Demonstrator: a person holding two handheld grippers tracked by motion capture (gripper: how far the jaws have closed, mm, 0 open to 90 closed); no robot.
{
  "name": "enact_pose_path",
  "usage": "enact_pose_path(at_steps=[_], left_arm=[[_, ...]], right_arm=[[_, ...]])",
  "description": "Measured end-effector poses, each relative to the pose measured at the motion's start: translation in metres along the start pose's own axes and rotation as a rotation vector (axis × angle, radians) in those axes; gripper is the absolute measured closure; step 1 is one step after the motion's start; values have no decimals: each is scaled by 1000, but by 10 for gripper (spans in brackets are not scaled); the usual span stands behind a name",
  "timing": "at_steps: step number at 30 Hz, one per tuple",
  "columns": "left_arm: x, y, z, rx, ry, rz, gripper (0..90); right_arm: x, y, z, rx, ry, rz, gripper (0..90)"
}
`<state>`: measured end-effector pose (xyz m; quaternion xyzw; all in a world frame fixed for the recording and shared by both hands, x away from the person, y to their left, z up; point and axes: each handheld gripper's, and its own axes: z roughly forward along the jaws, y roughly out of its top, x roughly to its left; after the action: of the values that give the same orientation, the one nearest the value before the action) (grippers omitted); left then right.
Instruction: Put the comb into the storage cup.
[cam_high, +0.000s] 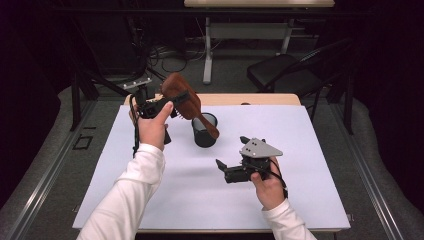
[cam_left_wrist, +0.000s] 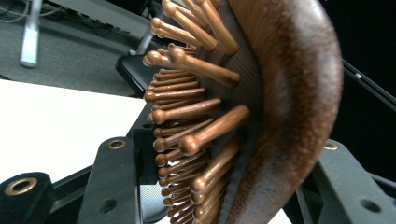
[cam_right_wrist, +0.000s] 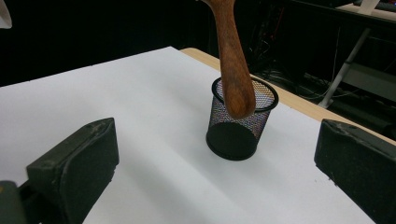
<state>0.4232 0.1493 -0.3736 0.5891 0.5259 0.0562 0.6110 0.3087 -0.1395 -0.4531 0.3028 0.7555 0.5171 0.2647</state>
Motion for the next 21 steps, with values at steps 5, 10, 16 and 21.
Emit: enact_pose_path(at_steps=[5, 10, 16, 21], left_arm=[[3, 7, 0, -17, 31, 1, 493], [5, 11, 2, -24, 47, 6, 493], [8, 15, 6, -33, 70, 6, 492], [11, 17, 9, -35, 85, 5, 491]], right_arm=[[0, 0, 0, 0, -1, -3, 0], [0, 0, 1, -1, -4, -5, 0], [0, 0, 0, 1, -3, -4, 0], [0, 0, 0, 1, -3, -4, 0]])
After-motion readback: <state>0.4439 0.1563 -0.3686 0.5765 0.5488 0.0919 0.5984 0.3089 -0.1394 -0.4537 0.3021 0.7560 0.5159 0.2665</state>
